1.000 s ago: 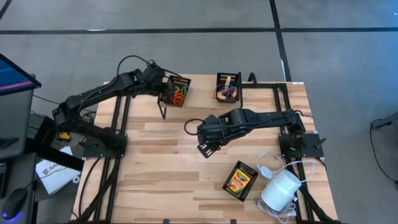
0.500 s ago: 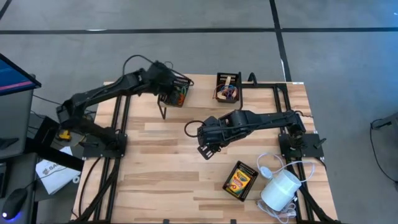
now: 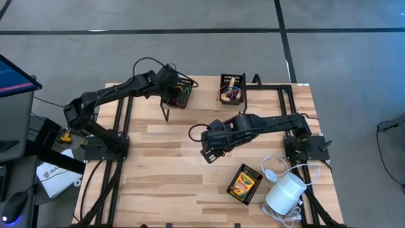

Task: Pick & Place Office Desk Supplies
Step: Put the left black bin on the shelf

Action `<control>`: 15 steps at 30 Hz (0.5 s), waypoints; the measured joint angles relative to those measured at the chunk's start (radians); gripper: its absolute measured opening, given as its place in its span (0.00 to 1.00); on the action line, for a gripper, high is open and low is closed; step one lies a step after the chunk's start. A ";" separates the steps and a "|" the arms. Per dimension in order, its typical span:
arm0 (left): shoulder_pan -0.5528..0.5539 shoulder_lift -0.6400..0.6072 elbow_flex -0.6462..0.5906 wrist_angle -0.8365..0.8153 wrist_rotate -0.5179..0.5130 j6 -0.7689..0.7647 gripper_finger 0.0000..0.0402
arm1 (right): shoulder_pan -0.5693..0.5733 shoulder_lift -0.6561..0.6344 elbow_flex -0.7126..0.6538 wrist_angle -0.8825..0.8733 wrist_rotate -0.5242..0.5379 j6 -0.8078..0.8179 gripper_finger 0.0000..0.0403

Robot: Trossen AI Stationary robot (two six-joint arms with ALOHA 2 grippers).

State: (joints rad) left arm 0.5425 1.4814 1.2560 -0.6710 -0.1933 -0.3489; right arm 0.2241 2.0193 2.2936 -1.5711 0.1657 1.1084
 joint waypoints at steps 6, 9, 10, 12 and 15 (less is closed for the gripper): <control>0.009 -0.002 0.001 -0.065 -0.114 -0.032 0.23 | -0.004 0.000 0.000 0.000 -0.005 0.000 0.31; 0.019 -0.002 0.001 -0.091 -0.132 -0.059 0.23 | -0.010 0.000 0.000 0.000 -0.006 0.000 0.31; 0.022 -0.002 0.001 -0.096 -0.140 -0.076 0.23 | -0.010 0.000 0.000 0.000 -0.008 0.000 0.31; 0.027 -0.002 0.001 -0.096 -0.143 -0.092 0.22 | -0.011 0.000 0.000 0.000 -0.008 0.000 0.31; 0.028 -0.002 0.001 -0.092 -0.148 -0.115 0.19 | -0.011 0.000 0.000 0.000 -0.008 0.000 0.31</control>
State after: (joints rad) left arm 0.5705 1.4796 1.2568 -0.7629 -0.3416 -0.4637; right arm 0.2133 2.0197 2.2932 -1.5711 0.1576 1.1084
